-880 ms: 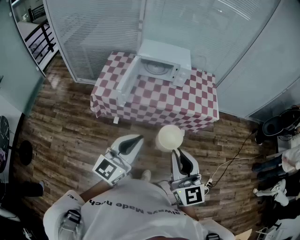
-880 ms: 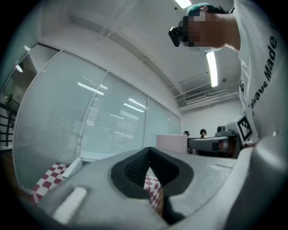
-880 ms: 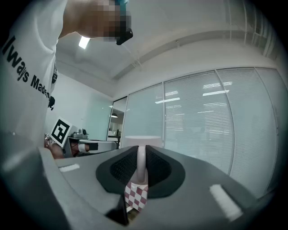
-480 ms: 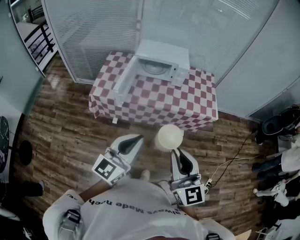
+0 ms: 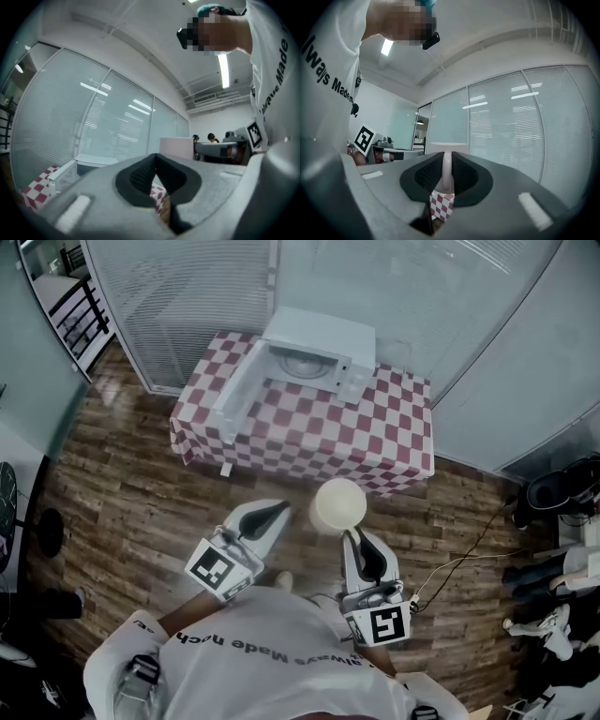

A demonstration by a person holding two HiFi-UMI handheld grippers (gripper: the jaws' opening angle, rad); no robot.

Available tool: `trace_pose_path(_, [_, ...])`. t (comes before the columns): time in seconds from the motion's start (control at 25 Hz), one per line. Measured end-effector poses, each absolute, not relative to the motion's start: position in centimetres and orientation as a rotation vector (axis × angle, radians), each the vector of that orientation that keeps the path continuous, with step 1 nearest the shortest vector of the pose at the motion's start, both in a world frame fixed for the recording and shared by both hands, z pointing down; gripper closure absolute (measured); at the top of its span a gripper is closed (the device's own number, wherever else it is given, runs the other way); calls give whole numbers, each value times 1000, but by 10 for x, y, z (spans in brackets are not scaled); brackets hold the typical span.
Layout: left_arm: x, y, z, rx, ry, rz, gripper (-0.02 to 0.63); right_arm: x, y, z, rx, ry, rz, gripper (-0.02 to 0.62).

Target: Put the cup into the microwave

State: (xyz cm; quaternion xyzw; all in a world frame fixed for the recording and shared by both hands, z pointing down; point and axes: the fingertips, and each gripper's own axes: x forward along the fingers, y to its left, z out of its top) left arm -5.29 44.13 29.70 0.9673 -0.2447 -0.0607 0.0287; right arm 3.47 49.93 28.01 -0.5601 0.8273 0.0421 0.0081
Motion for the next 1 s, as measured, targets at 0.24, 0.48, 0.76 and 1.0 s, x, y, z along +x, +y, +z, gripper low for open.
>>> trace_pose_path(0.24, [-38, 440, 297, 2980, -763, -180, 603, 46, 495, 281, -1723, 2606, 130, 548])
trace_pose_path(0.48, [-42, 415, 301, 2960, -798, -177, 603, 44, 468, 286, -1703, 2611, 102, 548])
trace_pose_path(0.76, [-65, 367, 308, 2935, -827, -193, 603, 23, 419, 292, -1695, 2646, 104, 548])
trace_pose_path(1.0, [-93, 298, 309, 2939, -831, -209, 603, -4, 350, 296, -1693, 2659, 102, 548])
